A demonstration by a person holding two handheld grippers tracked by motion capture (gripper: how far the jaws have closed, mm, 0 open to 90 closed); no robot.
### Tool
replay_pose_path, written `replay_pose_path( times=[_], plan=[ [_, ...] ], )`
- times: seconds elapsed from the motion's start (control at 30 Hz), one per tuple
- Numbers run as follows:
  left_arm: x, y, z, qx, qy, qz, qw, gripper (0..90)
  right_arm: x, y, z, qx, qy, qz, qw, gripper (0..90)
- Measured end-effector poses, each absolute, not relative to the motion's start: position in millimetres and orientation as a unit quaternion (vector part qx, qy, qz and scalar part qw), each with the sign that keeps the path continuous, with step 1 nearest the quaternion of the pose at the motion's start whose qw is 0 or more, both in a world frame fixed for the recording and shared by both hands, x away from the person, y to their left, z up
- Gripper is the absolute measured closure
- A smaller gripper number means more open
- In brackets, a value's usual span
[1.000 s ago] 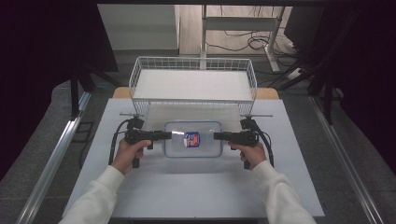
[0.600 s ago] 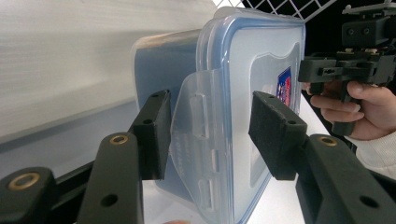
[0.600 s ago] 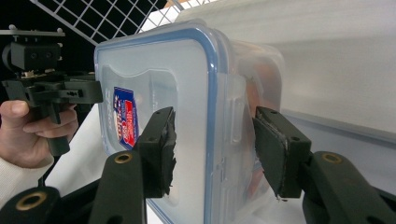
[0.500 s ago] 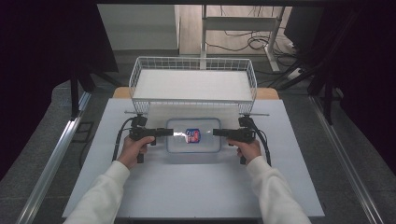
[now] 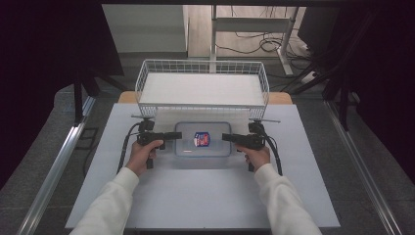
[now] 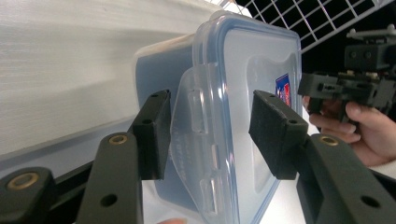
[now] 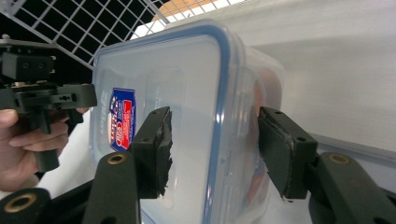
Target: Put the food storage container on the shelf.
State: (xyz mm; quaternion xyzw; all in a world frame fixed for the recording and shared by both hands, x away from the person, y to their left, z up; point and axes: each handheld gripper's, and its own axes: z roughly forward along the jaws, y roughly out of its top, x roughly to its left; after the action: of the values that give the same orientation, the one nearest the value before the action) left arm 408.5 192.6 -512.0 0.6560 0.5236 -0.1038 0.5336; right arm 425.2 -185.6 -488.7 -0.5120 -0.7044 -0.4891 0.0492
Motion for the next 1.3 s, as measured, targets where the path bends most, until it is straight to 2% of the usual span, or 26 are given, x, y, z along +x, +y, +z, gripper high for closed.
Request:
replay_pose_path(
  times=[0.63, 0.7, 0.87, 1.0, 1.17, 1.3],
  plan=[
    [414.1, 191.0, -519.6, 0.64, 0.538, -0.095, 0.541, 47.4, 429.2, -183.8, -496.9, -0.554, -0.665, -0.498, 0.053, 43.9],
    [412.3, 188.8, -517.8, 0.642, 0.535, -0.092, 0.542, 45.0, 428.4, -183.2, -496.5, -0.555, -0.664, -0.499, 0.052, 43.0],
    [402.9, 184.1, -506.5, 0.646, 0.534, -0.057, 0.542, 35.4, 418.4, -180.7, -488.2, -0.553, -0.673, -0.492, 0.004, 39.7],
    [390.9, 185.2, -493.4, 0.675, 0.506, -0.029, 0.536, 31.4, 407.1, -182.1, -476.4, -0.54, -0.678, -0.498, -0.019, 35.3],
    [366.6, 186.8, -480.6, 0.693, 0.494, -0.001, 0.525, 28.6, 391.4, -192.8, -468.8, -0.536, -0.687, -0.486, -0.059, 32.2],
    [340.4, 186.0, -475.6, 0.718, 0.469, 0.02, 0.514, 27.9, 373.2, -202.9, -464.2, -0.509, -0.716, -0.468, -0.096, 34.5]
  ],
)
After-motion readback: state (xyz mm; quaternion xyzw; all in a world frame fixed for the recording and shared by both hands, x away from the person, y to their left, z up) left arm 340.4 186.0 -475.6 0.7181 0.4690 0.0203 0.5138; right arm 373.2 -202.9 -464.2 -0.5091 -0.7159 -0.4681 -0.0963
